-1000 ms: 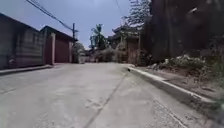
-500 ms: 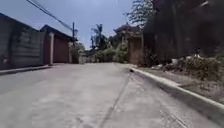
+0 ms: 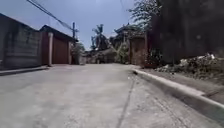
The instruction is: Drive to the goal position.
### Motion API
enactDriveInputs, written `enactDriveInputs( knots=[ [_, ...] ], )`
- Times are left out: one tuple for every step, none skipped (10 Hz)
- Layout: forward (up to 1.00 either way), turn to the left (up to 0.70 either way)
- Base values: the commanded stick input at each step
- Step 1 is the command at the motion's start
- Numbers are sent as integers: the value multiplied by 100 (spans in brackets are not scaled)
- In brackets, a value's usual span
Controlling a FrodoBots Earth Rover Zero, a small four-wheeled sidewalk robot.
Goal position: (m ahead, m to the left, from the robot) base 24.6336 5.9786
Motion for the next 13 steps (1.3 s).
enactDriveInputs(
  knots=[
    [100, 3],
    [100, 3],
    [100, 3],
    [100, 3],
    [100, 3],
    [100, 3],
    [100, 3],
    [100, 3],
    [100, 3],
    [100, 3],
    [100, 3],
    [100, 3],
    [100, -3]
  ],
)
